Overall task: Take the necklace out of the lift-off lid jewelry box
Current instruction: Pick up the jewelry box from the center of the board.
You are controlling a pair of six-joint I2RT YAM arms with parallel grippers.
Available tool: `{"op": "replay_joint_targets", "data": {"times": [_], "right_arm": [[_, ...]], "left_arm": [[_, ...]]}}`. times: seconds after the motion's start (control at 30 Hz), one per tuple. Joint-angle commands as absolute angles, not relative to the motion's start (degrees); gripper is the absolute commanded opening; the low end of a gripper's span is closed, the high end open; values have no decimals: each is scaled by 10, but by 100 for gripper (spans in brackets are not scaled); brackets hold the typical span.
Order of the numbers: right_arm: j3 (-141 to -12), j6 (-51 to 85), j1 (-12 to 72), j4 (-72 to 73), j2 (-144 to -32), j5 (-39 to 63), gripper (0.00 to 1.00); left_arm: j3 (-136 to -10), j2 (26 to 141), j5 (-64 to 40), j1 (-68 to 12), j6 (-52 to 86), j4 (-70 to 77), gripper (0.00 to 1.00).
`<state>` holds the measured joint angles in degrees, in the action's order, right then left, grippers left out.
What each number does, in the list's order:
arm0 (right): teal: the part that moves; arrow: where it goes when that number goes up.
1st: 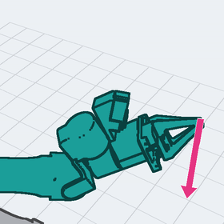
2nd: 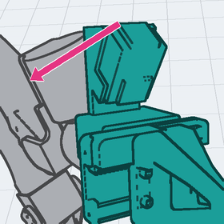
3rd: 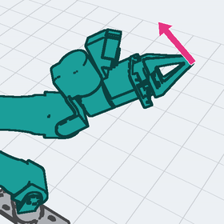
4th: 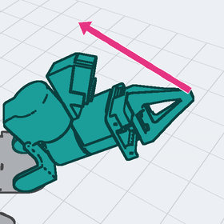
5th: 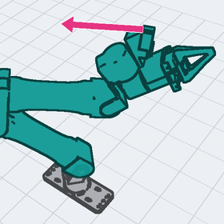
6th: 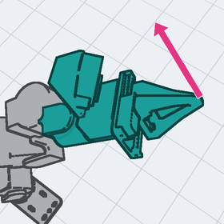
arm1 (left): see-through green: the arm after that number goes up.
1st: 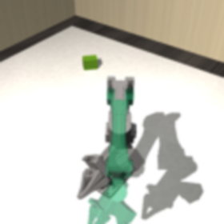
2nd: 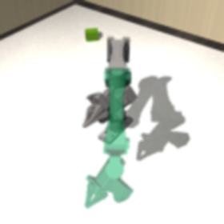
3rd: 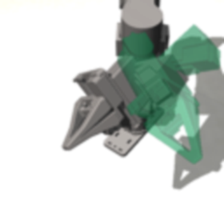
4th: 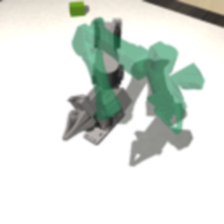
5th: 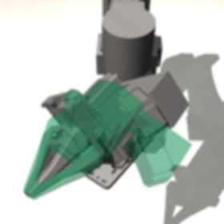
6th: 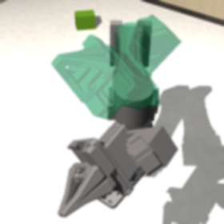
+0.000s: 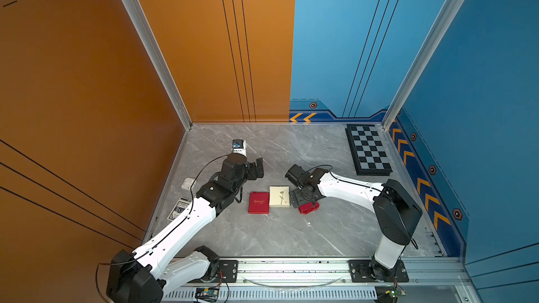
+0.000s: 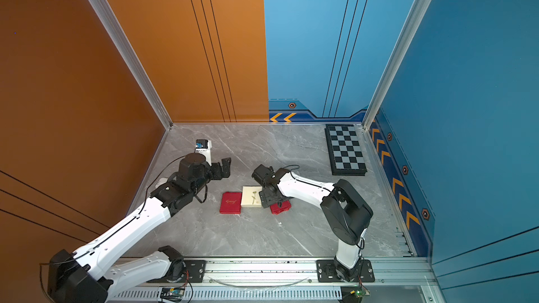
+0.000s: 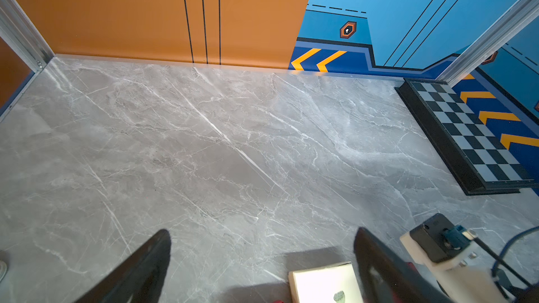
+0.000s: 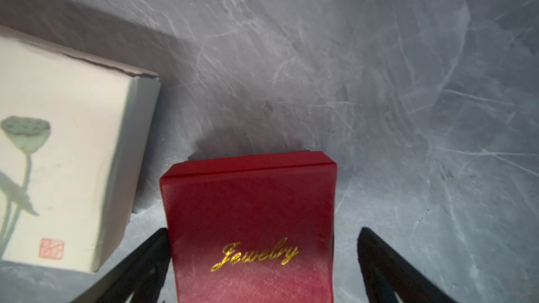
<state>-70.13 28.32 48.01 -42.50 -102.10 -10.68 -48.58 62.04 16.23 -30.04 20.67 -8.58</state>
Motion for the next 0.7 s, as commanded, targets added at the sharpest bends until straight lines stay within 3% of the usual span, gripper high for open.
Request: {"op": "replay_joint_targets", "data": {"times": [0.0, 0.27, 0.67], "right_arm": [[-708, 287, 483, -445, -1005, -105, 98], [-694, 289, 484, -441, -997, -83, 93], [-673, 292, 483, -427, -998, -65, 93]], "left_arm": [[-488, 629, 157, -306, 208, -79, 98], [-485, 627, 162, -306, 209, -83, 98], [-488, 624, 147, -308, 207, -86, 98]]}}
